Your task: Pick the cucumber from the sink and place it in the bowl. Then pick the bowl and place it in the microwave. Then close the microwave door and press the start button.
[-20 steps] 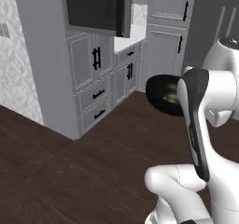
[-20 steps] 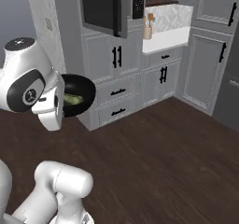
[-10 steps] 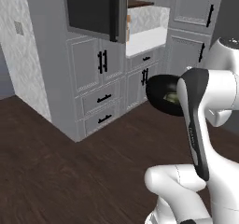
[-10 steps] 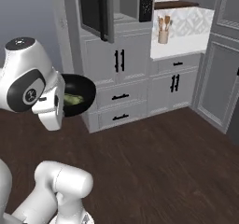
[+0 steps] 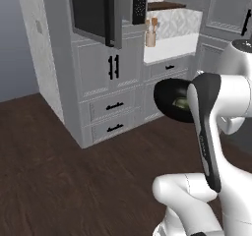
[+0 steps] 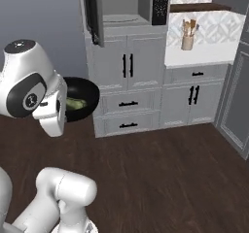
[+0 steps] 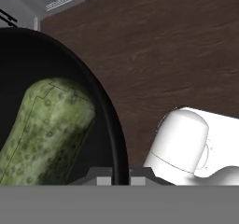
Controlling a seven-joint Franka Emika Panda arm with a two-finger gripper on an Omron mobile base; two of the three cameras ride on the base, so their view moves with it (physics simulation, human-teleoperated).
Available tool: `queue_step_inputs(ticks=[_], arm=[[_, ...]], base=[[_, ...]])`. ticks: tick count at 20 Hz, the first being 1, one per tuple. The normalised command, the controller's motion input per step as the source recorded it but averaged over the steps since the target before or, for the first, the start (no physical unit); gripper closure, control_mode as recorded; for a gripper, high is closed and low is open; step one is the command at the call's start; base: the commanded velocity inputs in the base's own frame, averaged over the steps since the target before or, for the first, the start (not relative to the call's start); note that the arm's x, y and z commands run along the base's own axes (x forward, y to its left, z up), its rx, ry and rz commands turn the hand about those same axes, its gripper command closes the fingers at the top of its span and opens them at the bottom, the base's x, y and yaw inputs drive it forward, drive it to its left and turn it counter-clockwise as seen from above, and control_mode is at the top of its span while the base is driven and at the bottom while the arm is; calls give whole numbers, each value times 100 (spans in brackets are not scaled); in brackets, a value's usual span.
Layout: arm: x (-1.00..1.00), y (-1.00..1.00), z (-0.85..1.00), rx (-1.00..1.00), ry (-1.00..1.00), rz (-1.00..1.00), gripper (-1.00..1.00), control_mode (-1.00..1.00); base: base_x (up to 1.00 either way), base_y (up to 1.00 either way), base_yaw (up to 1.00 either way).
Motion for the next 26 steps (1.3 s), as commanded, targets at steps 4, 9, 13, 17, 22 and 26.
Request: queue_step_inputs(ticks=[4,9,13,17,22,26], arm=[[0,0,0,0,0,0,100,100],[0,0,0,0,0,0,100,100],[0,0,0,0,0,0,100,100],[0,0,0,0,0,0,100,100],[0,0,0,0,0,0,100,100],[0,0,0,0,0,0,100,100]], base=[[28,-100,37],[38,-100,42],[52,-100,42],[77,-91,49],[94,-80,52],[100,-69,54]])
